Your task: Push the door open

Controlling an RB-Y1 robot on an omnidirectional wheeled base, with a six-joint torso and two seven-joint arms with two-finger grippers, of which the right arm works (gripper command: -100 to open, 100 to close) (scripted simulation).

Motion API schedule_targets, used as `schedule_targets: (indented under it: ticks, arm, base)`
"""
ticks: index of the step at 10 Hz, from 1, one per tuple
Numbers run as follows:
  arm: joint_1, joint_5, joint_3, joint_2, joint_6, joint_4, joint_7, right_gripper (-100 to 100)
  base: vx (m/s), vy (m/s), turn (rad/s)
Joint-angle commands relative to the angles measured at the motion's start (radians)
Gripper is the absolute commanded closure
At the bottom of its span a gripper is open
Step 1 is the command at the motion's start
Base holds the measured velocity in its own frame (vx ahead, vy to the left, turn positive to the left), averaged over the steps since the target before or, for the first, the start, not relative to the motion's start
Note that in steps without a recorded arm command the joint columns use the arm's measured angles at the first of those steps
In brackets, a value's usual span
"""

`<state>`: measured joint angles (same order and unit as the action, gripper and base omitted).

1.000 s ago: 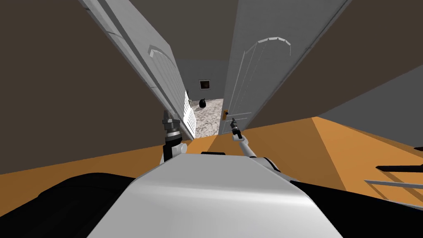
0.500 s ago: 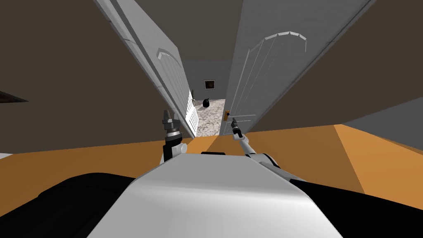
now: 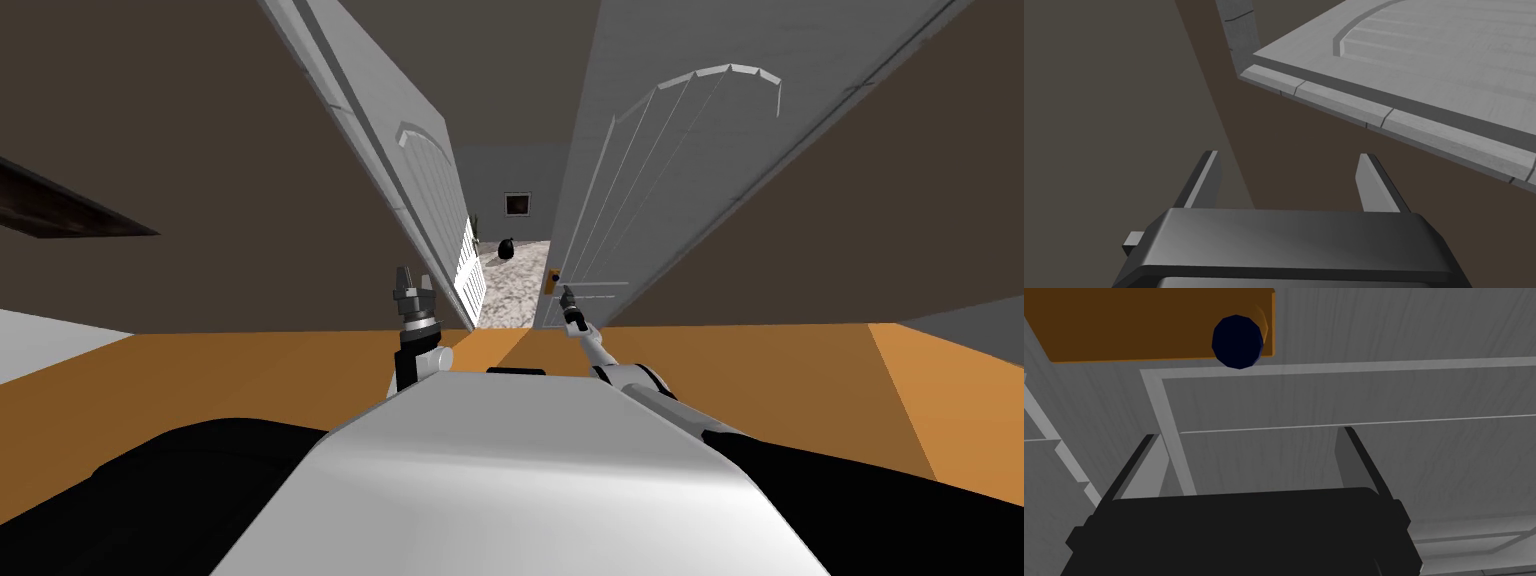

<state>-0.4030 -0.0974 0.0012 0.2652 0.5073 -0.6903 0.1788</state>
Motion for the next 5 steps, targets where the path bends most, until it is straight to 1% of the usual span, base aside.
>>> schedule_targets:
  ticks: [1,2,4,5]
  arm:
    - [-0.015,0.000,-0.001,0.004,0.005,0.029,0.006,-100]
    - [-0.030,0.000,-0.002,0.008,0.008,0.057,0.012,-100]
    - [-0.049,-0.001,-0.003,0.012,0.011,0.090,0.020,-100]
    - [-0.046,-0.001,-0.002,0.010,0.012,0.085,0.016,-100]
  base:
    - [-0.007,-0.073,0.084]
    - [-0.015,-0.075,0.156]
    - [-0.011,-0.072,0.154]
    - [-0.004,-0.038,0.036]
